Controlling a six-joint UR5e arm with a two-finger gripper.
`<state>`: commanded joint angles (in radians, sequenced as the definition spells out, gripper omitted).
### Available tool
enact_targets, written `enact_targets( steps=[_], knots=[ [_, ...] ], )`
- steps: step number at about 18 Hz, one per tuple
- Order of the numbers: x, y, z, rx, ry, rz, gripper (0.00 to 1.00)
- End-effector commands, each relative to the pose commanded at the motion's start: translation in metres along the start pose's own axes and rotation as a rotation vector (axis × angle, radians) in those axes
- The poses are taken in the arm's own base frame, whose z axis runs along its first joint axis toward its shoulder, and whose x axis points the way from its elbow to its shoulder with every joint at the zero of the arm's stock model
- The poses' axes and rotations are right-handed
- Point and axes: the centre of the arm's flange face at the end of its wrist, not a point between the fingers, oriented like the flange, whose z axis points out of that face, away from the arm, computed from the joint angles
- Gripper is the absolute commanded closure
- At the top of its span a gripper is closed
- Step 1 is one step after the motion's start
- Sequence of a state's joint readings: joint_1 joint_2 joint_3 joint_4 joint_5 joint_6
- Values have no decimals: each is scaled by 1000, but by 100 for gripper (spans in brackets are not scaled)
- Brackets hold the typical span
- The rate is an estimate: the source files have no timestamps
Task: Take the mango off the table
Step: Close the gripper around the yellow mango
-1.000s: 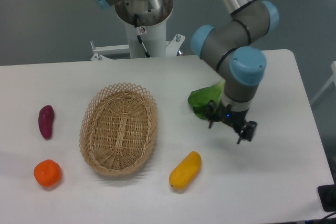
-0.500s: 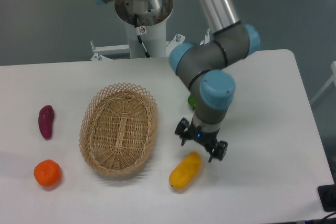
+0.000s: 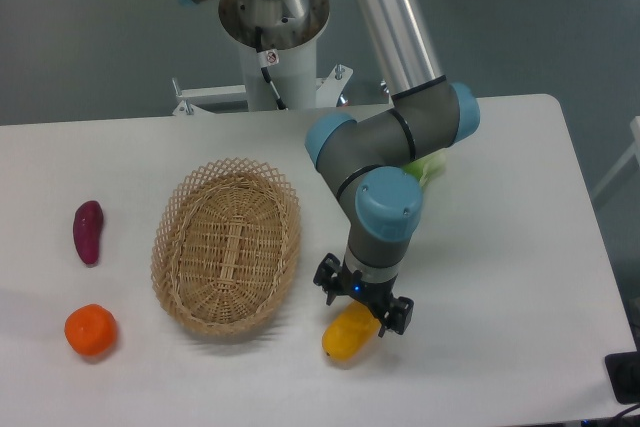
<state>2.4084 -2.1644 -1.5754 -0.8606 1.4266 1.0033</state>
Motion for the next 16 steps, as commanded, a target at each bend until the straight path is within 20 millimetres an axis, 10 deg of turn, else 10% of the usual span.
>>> enact_targets(
  steps=[9,13,16],
  knots=[
    [2,-9,21,-17,10,-27,0],
    [1,-9,19,-18,3,-34,49],
    [0,-8,12,-32,-17,-43,65]
  ],
)
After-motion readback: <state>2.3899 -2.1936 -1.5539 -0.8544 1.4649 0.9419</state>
